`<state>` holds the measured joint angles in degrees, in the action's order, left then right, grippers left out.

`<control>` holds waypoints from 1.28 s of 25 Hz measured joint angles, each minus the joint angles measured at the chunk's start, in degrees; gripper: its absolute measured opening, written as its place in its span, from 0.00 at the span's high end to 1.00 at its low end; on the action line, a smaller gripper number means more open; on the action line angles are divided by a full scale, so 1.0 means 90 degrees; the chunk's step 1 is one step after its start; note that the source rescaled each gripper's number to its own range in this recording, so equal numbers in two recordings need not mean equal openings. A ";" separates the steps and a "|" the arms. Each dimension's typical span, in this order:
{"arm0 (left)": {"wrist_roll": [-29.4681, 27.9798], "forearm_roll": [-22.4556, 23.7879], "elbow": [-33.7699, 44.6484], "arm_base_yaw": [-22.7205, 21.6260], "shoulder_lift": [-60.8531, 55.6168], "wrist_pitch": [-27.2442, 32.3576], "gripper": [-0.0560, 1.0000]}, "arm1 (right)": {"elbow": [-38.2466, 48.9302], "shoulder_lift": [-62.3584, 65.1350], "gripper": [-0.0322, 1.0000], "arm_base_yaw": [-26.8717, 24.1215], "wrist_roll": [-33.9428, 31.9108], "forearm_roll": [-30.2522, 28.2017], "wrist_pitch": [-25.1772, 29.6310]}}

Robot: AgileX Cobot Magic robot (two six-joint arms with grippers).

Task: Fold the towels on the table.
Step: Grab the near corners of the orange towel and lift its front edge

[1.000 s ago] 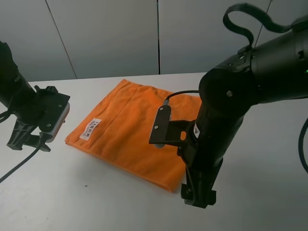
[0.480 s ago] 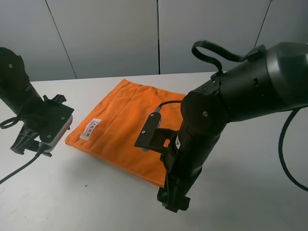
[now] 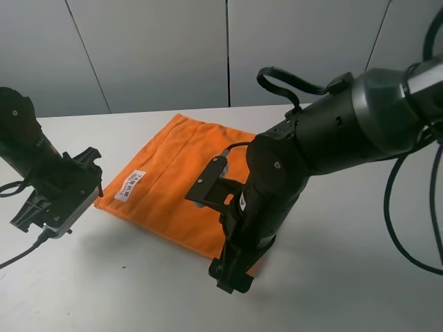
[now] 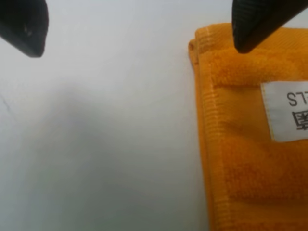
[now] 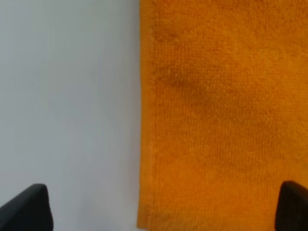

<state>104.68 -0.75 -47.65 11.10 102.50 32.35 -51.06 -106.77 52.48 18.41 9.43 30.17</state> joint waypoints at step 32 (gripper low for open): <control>0.0038 -0.0895 0.0000 0.0000 0.0670 -0.0879 0.03 | -0.0064 -0.0555 0.00 0.0000 -0.0113 -0.0306 0.0003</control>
<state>105.02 -8.81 -47.65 11.10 108.53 24.44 -51.64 -111.76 52.48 17.39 6.68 30.20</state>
